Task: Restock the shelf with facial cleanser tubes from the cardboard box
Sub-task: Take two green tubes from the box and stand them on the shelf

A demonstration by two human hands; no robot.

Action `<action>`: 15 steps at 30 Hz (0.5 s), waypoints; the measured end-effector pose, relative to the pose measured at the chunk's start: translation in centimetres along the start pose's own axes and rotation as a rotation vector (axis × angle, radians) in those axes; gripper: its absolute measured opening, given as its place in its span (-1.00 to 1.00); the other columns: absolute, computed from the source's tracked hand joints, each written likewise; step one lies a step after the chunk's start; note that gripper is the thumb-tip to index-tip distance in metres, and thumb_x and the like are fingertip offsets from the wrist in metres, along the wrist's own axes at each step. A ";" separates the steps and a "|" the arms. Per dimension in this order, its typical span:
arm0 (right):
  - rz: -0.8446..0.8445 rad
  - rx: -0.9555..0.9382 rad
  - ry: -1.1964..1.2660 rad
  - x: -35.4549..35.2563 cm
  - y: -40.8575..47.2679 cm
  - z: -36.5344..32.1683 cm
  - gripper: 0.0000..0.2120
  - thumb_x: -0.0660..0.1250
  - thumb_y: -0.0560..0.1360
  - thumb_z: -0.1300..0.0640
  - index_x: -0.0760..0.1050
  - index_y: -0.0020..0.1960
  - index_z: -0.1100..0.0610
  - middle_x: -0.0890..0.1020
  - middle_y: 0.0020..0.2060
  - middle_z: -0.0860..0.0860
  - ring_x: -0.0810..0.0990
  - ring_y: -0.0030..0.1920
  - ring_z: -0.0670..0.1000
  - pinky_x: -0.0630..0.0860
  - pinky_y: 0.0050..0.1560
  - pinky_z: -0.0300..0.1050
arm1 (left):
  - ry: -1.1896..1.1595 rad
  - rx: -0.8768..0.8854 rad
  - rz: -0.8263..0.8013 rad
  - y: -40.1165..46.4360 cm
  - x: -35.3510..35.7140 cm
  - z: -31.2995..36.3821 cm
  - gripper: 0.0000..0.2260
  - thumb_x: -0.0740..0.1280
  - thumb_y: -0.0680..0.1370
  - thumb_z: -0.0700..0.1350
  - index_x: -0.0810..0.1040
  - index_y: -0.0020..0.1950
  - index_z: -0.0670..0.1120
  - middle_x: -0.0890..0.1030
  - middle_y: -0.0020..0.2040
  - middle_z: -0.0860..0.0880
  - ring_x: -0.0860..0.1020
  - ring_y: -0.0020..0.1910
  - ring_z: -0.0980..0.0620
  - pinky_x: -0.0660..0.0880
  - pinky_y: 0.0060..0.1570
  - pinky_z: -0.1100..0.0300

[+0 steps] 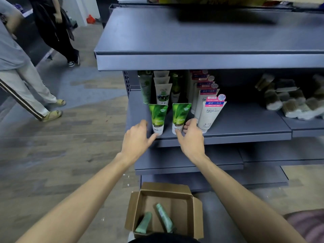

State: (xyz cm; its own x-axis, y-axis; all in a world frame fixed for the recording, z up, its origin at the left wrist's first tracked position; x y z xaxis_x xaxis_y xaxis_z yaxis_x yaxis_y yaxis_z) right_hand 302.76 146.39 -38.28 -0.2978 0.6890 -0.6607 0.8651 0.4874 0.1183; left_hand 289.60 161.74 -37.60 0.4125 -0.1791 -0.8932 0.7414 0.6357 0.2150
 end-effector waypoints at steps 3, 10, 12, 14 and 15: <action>-0.015 0.023 -0.024 0.2 0.5 0.0 -0.68 0.41 0.48 0.04 0.28 0.05 0.05 0.62 -0.10 0.00 0.64 -0.08 0.07 0.59 -0.06 0.11 | 0.085 -0.011 -0.044 0.5 0.7 1.0 -0.60 0.34 0.50 0.19 0.44 -0.04 -0.16 0.63 -0.20 -0.11 0.60 -0.15 -0.23 0.51 -0.24 0.00; -0.007 -0.004 -0.156 0.5 1.1 -0.6 -0.67 0.41 0.47 0.00 0.32 0.03 0.14 0.62 -0.13 0.10 0.62 -0.12 0.20 0.57 -0.14 0.08 | 0.164 -0.055 -0.063 1.7 1.3 2.2 -0.64 0.34 0.51 0.16 0.50 -0.11 -0.16 0.63 -0.18 -0.17 0.61 -0.15 -0.26 0.39 -0.28 0.07; -0.010 -0.015 -0.187 0.6 1.3 -0.8 -0.66 0.41 0.48 0.00 0.33 0.04 0.16 0.63 -0.13 0.12 0.63 -0.12 0.22 0.57 -0.15 0.08 | 0.147 -0.075 -0.072 1.8 1.4 2.2 -0.65 0.35 0.51 0.14 0.51 -0.10 -0.17 0.64 -0.16 -0.19 0.60 -0.14 -0.28 0.43 -0.26 0.05; -0.023 -0.027 -0.212 0.8 1.5 -0.9 -0.67 0.41 0.50 0.02 0.33 0.05 0.18 0.63 -0.11 0.14 0.63 -0.11 0.24 0.58 -0.15 0.10 | 0.120 -0.089 -0.069 2.0 1.4 2.3 -0.66 0.34 0.52 0.12 0.52 -0.08 -0.18 0.64 -0.16 -0.20 0.60 -0.15 -0.29 0.45 -0.24 0.03; -0.031 -0.026 -0.222 0.8 1.6 -0.9 -0.67 0.40 0.51 0.04 0.32 0.06 0.19 0.63 -0.10 0.15 0.63 -0.10 0.25 0.58 -0.15 0.12 | 0.107 -0.096 -0.068 2.0 1.4 2.3 -0.66 0.34 0.52 0.11 0.52 -0.08 -0.19 0.63 -0.16 -0.21 0.59 -0.15 -0.30 0.44 -0.24 0.04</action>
State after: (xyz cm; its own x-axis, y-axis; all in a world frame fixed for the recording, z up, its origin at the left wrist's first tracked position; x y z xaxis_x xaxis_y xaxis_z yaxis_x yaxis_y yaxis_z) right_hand 303.58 148.22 -37.94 -0.2257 0.5398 -0.8110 0.8454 0.5222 0.1122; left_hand 292.87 161.03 -37.49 0.3002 -0.1464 -0.9426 0.7096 0.6946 0.1181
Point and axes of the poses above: each hand's wrist, its own y-axis towards the middle knuckle, its own x-axis out of the palm, z = x × y, the point moved 6 cm from there along y, towards the middle knuckle
